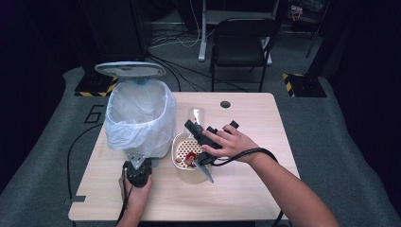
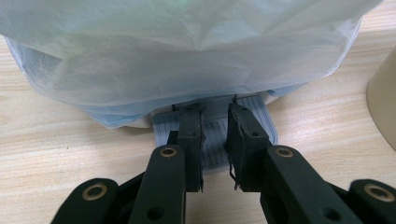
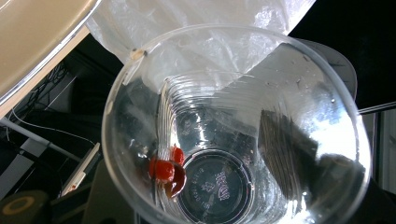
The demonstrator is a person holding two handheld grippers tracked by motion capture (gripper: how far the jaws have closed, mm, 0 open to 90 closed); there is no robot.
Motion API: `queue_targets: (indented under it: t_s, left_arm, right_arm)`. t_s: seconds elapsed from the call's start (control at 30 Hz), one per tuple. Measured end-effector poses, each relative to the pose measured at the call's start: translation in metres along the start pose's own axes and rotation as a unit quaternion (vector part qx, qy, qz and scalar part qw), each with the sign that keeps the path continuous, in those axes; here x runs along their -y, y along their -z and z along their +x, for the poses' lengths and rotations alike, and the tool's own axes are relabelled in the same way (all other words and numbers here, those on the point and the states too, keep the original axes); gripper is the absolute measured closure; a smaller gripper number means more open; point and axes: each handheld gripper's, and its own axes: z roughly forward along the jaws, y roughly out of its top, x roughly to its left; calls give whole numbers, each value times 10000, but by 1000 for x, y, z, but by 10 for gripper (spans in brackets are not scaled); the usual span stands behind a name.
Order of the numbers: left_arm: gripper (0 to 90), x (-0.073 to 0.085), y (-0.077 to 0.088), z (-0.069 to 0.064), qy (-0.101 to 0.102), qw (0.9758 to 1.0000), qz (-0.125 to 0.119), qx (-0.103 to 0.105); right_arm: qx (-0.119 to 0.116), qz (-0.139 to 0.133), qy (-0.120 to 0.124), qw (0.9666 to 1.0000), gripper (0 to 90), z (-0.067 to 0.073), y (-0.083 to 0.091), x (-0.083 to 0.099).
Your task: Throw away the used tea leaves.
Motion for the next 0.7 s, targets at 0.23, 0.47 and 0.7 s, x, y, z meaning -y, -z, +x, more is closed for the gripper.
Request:
queue_targets:
  t_s: [0.23, 0.47, 0.7]
  left_arm:
    - [759, 0, 0, 0, 4, 10000, 0, 2]
    - [759, 0, 0, 0, 2, 10000, -1, 0]
    - [759, 0, 0, 0, 9, 10000, 9, 7]
  right_arm:
    - [5, -5, -7, 10000, 447, -1, 0, 1]
    - [0, -29, -66, 10000, 446, -4, 1, 1]
    - [-197, -210, -471, 9985, 443, -10, 0, 2]
